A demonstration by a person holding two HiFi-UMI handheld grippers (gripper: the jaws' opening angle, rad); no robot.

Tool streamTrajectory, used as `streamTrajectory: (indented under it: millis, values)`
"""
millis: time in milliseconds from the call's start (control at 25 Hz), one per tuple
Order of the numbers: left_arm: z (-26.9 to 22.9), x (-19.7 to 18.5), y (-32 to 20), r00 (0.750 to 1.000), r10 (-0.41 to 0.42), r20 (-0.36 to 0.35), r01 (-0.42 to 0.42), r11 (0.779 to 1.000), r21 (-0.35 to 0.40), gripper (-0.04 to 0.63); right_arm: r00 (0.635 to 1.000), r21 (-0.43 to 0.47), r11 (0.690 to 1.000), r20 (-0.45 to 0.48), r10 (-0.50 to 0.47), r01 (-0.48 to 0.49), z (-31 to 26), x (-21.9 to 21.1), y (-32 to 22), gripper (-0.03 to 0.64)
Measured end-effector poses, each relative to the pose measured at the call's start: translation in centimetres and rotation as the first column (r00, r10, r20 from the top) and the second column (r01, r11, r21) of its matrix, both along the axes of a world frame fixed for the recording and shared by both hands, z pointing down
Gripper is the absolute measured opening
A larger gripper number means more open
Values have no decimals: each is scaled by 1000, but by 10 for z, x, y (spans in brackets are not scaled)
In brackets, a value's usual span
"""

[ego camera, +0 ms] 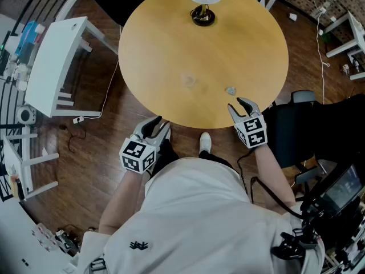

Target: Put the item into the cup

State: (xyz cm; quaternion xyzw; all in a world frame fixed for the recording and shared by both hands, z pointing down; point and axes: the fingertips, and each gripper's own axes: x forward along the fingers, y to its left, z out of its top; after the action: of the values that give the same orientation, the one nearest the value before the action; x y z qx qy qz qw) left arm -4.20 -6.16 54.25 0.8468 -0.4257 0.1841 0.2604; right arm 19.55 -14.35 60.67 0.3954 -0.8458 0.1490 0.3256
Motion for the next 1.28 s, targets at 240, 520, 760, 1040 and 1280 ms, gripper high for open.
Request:
streamTrajectory:
  millis: [240,520,760,1040,1280]
  values:
    - [-1,-19,-46,996,92,17,-92,996,17,114,992,-30,996,-102,80,-84,41,1,-50,164]
    - [5,-53,-77,990,140,17,-140,990,-11,114,963,-124,969,-194,187,-213,103,15,-91,167]
    - [12,-70,-81,989,146,30,-145,989,-38,114,941,-197,942,-259,218,-272,146,27,-97,166]
    - [16,-72,-76,993,115,12,-114,992,-50,114,942,-199,942,-257,216,-270,148,27,-91,62]
    - [17,-69,-78,993,117,-13,-117,992,-47,114,953,-176,956,-234,192,-236,117,8,-94,58]
